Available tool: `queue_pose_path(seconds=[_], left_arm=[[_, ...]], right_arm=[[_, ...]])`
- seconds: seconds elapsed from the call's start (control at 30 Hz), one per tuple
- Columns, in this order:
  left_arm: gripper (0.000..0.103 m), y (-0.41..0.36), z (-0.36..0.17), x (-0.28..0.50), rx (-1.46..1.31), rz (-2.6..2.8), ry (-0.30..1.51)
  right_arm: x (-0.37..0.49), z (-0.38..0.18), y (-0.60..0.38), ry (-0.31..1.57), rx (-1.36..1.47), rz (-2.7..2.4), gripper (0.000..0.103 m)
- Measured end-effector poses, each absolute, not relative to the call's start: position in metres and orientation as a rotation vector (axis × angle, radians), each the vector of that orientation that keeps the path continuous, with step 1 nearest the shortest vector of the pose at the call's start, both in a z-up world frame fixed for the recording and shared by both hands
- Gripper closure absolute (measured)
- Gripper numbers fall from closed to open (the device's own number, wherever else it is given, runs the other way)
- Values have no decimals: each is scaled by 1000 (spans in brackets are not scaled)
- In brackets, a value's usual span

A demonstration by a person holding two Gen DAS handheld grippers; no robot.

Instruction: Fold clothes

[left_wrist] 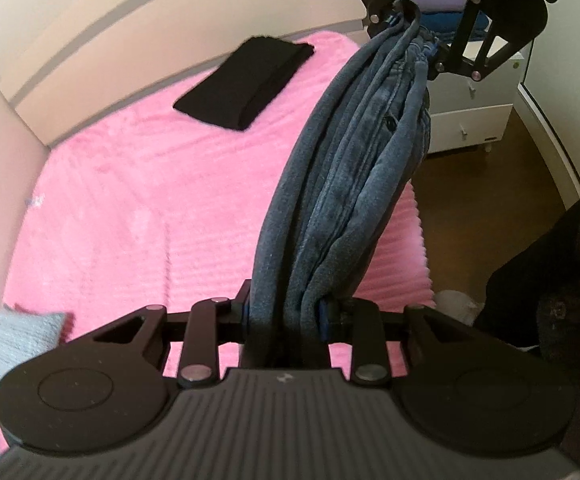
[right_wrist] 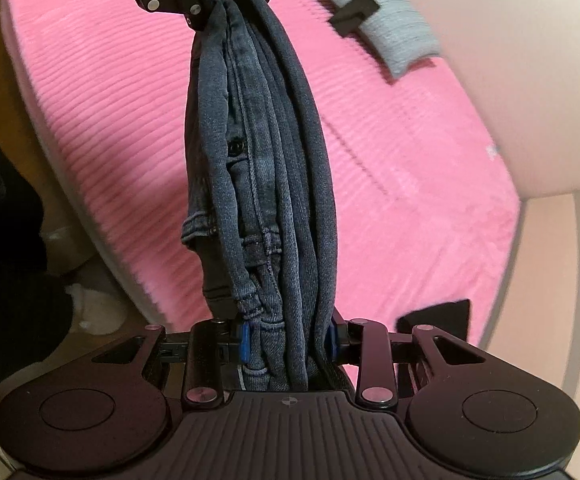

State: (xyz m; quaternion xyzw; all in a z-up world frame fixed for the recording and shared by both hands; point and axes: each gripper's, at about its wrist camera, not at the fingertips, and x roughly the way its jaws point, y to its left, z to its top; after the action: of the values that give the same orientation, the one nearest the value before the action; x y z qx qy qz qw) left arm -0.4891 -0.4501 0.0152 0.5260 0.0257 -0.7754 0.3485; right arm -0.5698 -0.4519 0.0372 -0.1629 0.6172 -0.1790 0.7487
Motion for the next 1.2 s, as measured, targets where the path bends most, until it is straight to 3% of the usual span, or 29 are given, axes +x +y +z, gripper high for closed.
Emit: queue_pose_path(seconds=[1.2], left_arm=[[76,-488,26,-511,1407,-2156,-110]], right_arm=[[-590,44,-442,1390,-288,-539,71]])
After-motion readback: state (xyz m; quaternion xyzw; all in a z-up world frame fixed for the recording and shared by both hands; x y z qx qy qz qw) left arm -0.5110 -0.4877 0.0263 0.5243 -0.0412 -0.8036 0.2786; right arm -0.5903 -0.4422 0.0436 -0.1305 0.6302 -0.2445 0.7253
